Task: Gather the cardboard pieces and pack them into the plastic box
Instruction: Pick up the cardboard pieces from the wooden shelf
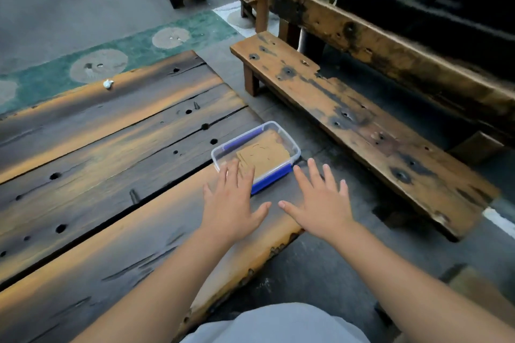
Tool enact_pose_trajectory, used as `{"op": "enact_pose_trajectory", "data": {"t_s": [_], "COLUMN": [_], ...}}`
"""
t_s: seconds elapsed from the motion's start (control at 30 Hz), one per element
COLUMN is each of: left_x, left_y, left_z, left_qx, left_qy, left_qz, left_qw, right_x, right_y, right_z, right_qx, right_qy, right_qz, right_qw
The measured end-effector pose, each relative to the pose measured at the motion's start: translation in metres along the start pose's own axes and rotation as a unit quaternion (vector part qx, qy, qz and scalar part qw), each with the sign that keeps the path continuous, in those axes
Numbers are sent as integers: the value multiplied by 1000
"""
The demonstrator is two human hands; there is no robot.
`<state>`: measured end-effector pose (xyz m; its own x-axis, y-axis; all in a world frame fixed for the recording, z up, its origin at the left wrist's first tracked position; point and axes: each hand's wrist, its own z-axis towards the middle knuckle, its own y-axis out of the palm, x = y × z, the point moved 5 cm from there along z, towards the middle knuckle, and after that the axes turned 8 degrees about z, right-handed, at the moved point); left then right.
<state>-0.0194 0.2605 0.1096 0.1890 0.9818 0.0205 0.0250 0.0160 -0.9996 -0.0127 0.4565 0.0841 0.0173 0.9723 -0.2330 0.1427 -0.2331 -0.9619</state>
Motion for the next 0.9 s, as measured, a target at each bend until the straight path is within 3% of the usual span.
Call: {"op": "enact_pose_trajectory", "data": {"t_s": [0.3, 0.53, 0.7, 0.9], "left_x": [166, 303, 392, 469], "left_y": [-1, 4, 2, 8], "left_z": [52, 61, 48, 23], "left_qx": [7, 10, 18, 7], "left_qy": [157, 294, 412, 543], "left_qz": [7, 15, 19, 37], "left_qw": [987, 956, 911, 839], "right_x": [145, 255, 313, 340], "right_y": [-42, -61, -62, -52], "right_z": [-37, -100, -164, -228], "right_qx": [43, 82, 83, 93], "right_qy": [130, 258, 381, 494], "right_qz": [47, 71, 75, 108], "right_qw": [989, 960, 918, 857]}}
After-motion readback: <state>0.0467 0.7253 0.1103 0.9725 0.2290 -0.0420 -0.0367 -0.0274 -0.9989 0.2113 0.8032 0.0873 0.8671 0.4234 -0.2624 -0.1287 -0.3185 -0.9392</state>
